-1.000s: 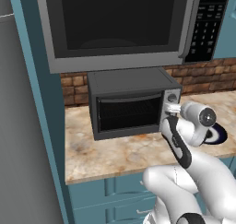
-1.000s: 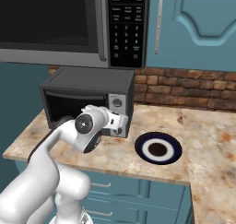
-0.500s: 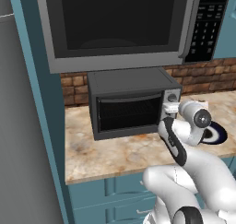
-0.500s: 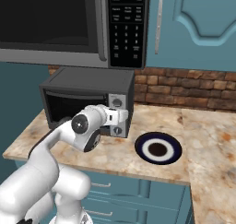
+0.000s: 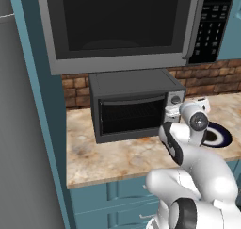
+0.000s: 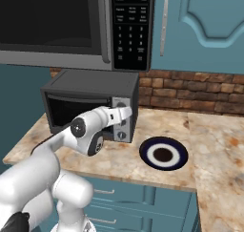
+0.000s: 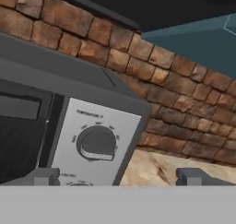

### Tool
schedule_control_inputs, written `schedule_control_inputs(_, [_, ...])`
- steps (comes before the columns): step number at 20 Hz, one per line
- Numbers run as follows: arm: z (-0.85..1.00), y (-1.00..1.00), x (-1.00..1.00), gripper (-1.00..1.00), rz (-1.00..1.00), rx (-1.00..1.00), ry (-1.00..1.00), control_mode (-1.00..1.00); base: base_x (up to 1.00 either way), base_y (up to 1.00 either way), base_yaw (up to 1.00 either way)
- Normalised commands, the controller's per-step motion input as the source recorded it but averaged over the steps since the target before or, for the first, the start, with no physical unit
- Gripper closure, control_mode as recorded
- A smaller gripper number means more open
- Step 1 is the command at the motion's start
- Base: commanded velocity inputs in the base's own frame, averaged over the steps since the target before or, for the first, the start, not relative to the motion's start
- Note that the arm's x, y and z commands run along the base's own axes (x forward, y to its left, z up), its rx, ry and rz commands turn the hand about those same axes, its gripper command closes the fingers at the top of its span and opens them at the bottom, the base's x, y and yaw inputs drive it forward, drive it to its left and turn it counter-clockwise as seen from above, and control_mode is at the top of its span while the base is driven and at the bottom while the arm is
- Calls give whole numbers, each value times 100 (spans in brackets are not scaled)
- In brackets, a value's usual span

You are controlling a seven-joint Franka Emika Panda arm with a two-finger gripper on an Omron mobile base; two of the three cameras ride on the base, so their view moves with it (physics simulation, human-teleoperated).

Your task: Pull the toaster oven rack outwards. Pick up the baguette from the plate and place it on the toaster oven rack. Close the toaster oven door fully and set the temperature to the lowest setting.

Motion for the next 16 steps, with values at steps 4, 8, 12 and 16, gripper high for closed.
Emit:
schedule_control_inputs(4, [0,10,3,-100,3,-16,-12,-100,0,0,0])
schedule_control_inputs(8, [0,23,0,-100,5,-8,-2,-100,0,0,0])
schedule_control_inputs(12, [-13,19,1,-100,4,-23,-1,-100,0,0,0])
schedule_control_inputs(16, [-34,0,2,-100,4,-20,-3,-100,0,0,0])
